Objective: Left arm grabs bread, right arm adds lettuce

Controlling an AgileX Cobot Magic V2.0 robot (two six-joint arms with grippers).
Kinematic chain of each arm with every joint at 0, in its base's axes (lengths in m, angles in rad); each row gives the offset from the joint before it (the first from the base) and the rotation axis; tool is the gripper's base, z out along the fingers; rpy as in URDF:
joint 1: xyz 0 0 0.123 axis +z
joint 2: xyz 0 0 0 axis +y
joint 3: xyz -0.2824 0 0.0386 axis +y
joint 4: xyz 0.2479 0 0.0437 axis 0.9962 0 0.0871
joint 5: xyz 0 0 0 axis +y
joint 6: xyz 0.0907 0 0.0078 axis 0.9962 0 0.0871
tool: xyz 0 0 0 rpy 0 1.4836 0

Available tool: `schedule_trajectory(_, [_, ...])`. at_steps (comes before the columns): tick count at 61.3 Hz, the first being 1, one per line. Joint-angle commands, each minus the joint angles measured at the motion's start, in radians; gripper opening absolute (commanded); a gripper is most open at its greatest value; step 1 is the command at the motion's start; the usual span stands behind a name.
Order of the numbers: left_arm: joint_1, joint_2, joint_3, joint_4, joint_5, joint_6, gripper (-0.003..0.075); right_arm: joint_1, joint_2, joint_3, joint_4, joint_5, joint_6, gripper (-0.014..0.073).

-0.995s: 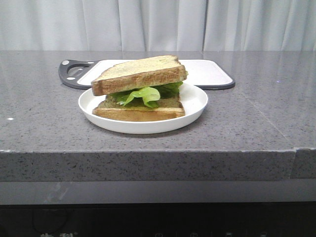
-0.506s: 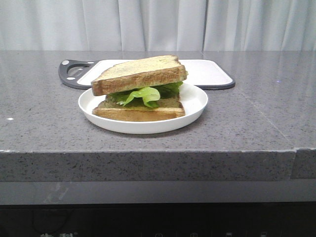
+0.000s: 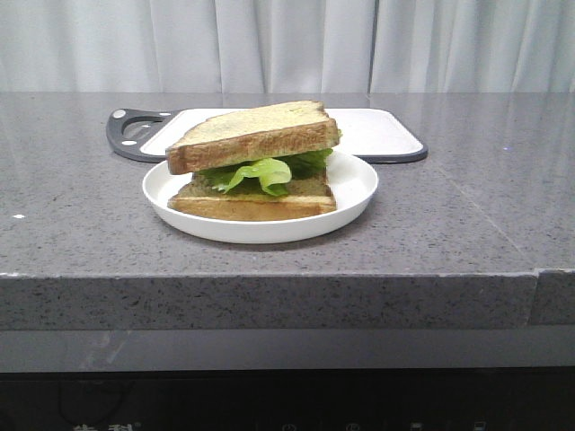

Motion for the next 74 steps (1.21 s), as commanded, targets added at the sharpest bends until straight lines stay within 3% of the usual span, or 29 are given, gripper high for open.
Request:
schedule_trajectory(1, [0.0,0.005,-0.025,-0.004,-0.083,-0.008,-0.002,0.001,0.004,-0.025,-0.016,-0.061,0.0,-0.0118])
schedule_trajectory(29, [0.013,-0.049,0.011,0.002,-0.101,-0.008,-0.002,0.001,0.004,-0.025,-0.016,-0.061,0.0,-0.0118])
schedule_trajectory(51, [0.124,-0.366,0.44,-0.002,-0.566,-0.001,-0.002,0.001,0.004,-0.025,-0.016,-0.061,0.0,-0.0118])
schedule_trajectory(74, [0.145,-0.516,0.657,-0.002,-0.767,-0.001,-0.002,0.001,0.004,-0.025,-0.016,-0.06,0.0,-0.0118])
